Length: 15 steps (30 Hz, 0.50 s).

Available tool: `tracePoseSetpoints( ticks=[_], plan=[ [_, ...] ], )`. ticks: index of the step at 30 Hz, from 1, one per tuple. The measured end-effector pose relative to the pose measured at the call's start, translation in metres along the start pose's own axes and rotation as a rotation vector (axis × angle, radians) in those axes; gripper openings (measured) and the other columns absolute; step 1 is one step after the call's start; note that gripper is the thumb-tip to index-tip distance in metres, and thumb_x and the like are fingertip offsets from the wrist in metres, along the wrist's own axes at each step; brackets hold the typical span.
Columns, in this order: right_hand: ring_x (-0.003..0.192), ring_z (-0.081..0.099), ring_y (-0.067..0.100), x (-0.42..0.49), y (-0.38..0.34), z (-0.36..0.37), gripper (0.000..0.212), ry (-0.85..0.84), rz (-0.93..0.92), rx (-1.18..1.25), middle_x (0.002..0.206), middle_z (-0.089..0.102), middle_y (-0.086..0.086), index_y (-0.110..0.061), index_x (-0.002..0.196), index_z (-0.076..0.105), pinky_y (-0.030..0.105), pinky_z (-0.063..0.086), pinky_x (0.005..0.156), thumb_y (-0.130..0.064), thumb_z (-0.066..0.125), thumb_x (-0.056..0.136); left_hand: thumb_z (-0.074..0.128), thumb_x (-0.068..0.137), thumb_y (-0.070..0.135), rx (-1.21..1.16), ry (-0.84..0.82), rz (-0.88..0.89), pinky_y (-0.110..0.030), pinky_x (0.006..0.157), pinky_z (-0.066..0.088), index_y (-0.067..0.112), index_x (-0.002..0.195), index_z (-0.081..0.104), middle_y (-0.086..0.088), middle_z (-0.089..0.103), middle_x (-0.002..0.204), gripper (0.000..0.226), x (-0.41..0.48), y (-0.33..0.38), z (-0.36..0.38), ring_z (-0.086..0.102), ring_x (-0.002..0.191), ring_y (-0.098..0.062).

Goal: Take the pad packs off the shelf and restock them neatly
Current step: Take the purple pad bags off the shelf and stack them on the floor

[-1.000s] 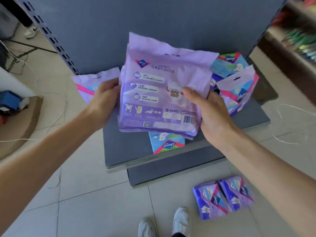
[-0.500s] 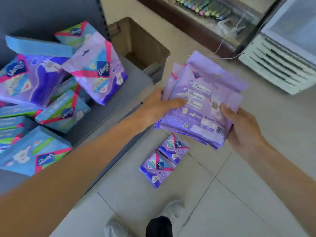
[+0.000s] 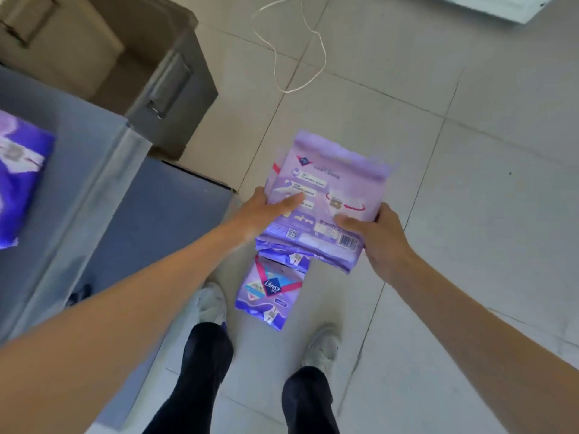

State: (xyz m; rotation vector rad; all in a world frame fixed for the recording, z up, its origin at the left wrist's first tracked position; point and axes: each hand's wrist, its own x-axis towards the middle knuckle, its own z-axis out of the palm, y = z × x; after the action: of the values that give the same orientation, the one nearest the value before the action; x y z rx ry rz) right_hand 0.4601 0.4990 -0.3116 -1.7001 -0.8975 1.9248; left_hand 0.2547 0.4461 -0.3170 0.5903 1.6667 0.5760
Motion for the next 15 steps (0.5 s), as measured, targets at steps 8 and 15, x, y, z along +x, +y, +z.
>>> tracePoseSetpoints(
  ticks=[8,15],
  plan=[
    [0.090,0.069,0.036,0.084,0.111,0.014,0.060,0.066,0.085,-0.043,0.107,0.069,0.024,0.002,0.108,0.062,0.044,0.059,0.074,0.008,0.079,0.052,0.082,0.065,0.036,-0.006,-0.133,-0.103,-0.046,0.087,0.054,0.010,0.128,0.042,-0.011,0.065,0.114,0.079,0.113,-0.099,0.006,0.067,0.099,-0.027],
    [0.084,0.067,0.031,0.136,0.193,0.018,0.038,0.106,0.114,-0.074,0.091,0.069,0.014,-0.013,0.088,0.065,0.045,0.057,0.075,0.020,0.067,0.069,0.069,0.081,0.002,-0.001,-0.209,-0.145,-0.031,0.078,0.056,0.005,0.124,0.049,-0.013,0.066,0.112,0.047,0.175,-0.165,0.027,0.068,0.097,-0.027]
  ],
)
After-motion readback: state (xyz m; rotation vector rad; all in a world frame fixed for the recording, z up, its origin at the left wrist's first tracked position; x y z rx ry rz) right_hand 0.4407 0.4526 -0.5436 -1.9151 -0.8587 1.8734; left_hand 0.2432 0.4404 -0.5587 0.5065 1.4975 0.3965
